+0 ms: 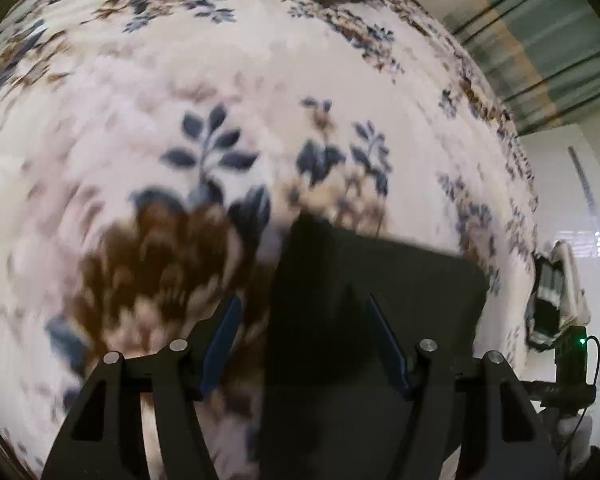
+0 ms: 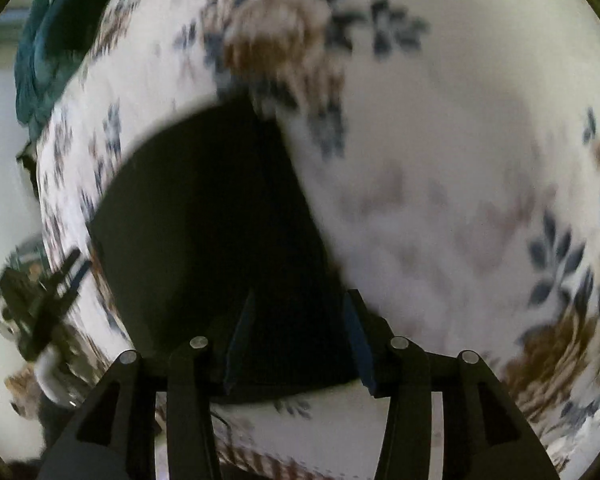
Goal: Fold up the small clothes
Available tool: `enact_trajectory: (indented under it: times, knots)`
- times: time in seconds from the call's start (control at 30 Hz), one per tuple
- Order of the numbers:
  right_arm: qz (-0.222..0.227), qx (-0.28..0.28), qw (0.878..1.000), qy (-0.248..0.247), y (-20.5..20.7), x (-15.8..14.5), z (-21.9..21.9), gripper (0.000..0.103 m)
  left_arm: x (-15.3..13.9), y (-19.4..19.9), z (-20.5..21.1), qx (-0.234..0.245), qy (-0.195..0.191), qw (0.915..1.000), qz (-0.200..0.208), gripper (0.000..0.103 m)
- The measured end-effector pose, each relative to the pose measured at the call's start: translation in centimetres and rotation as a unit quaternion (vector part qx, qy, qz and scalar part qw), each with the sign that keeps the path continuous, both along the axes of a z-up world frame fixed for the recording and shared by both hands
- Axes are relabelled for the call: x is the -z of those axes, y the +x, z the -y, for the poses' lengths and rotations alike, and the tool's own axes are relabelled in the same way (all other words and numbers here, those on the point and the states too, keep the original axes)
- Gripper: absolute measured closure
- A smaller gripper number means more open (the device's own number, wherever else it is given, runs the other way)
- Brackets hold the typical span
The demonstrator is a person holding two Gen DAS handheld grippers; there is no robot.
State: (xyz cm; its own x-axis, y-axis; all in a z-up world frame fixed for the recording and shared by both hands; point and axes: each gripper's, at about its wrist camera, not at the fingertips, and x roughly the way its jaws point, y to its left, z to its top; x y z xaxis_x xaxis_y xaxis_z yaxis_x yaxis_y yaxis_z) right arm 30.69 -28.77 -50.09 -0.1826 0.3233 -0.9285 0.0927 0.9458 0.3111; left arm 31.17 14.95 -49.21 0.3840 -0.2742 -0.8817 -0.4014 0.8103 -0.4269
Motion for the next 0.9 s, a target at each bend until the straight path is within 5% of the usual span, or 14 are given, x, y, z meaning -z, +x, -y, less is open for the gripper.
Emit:
enact_trajectory:
  times: [0.07, 0.1, 0.13, 0.3, 0.43, 0.53, 0.6, 0.67, 0.83, 0.9]
  knots:
    - [0.008, -0.012, 1.000, -0.019, -1.6, 0.9, -0.7, 0.059, 0.5, -1.2, 0.8, 0.000, 0.000, 0.9999, -0.013, 0.041]
    - [0.021, -0.017, 0.999, -0.029, -2.2, 1.0, -1.0, 0.071, 0.8, -1.5, 1.0, 0.000, -0.004, 0.9998, -0.019, 0.041]
    - [0.033, -0.018, 0.999, -0.034, -2.8, 1.0, -1.1, 0.099, 1.1, -1.8, 1.2, 0.001, -0.004, 0.9997, -0.024, 0.041]
    - [0.088, 0.031, 0.994, -0.065, -4.4, -2.2, 1.4, 0.102, 1.5, -3.2, 1.8, -0.004, -0.010, 0.9994, -0.033, 0.041]
    - [0.028, 0.073, 0.996, -0.048, -5.5, -0.1, 4.0, 0.103, 2.5, -3.5, 1.9, -0.005, -0.029, 0.9989, -0.038, 0.041]
    - [0.018, 0.054, 0.998, -0.006, -4.5, 0.6, 3.2, 0.101, 3.3, -3.5, 1.5, -0.011, -0.058, 0.9976, -0.036, 0.041]
    - [0.021, 0.062, 0.997, 0.039, -3.1, 1.0, 3.7, 0.092, 3.8, -3.3, 1.2, -0.013, -0.080, 0.9964, -0.024, 0.039]
    - [0.028, 0.077, 0.992, 0.092, -1.6, 1.8, 4.0, 0.042, 4.4, -2.9, 1.1, -0.008, -0.096, 0.9953, -0.011, 0.033]
    - [-0.011, 0.055, 0.977, 0.205, 1.9, 8.1, 2.0, 0.031, 6.6, -0.9, 1.2, 0.008, -0.159, 0.9870, 0.019, 0.014]
    - [-0.011, 0.031, 0.972, 0.231, 2.4, 8.5, 0.9, 0.021, 6.6, -0.3, 1.4, 0.011, -0.165, 0.9859, 0.027, 0.013]
